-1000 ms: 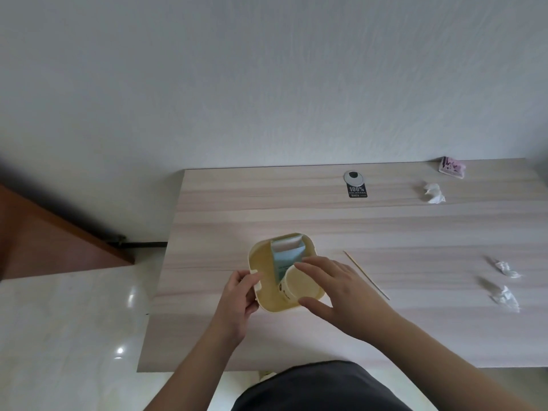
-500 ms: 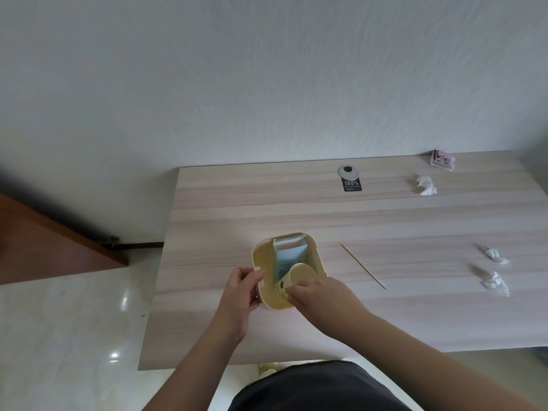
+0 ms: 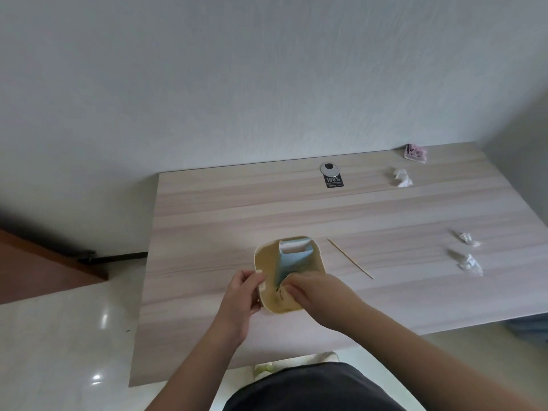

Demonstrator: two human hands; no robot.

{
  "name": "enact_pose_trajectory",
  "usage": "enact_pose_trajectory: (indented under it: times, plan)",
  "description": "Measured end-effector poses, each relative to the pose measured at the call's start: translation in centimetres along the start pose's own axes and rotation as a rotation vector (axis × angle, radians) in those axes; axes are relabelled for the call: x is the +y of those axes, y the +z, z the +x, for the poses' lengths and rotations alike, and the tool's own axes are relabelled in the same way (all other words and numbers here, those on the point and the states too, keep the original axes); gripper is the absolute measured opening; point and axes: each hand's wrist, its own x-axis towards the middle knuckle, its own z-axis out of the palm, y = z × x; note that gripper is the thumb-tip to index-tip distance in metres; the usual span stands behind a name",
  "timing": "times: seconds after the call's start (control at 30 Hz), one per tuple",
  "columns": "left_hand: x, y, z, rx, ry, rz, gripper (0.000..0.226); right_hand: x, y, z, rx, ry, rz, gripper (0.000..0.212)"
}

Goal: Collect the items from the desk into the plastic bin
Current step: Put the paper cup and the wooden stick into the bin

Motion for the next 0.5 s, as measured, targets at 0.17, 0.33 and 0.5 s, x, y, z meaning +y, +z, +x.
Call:
enact_pose_trajectory:
  times: [0.17,0.33,0.5]
  plan:
    - [-0.1,-0.7,0.7,-0.003,-0.030,0.011,0.013,1.4,-1.2,-2.3,0.454,0.159,0.244,0.018]
    - [-0.3,-1.0,1.9,-0.040,-0.037,0.056,0.016,5.8,-0.7,-3.3,0.499,0.445,0.344,0.024]
    - [-0.3,0.2,2.5,-0.030,-0.062,0.030,0.015,11.5,1.0,-3.6,0.467,0.583,0.374,0.026]
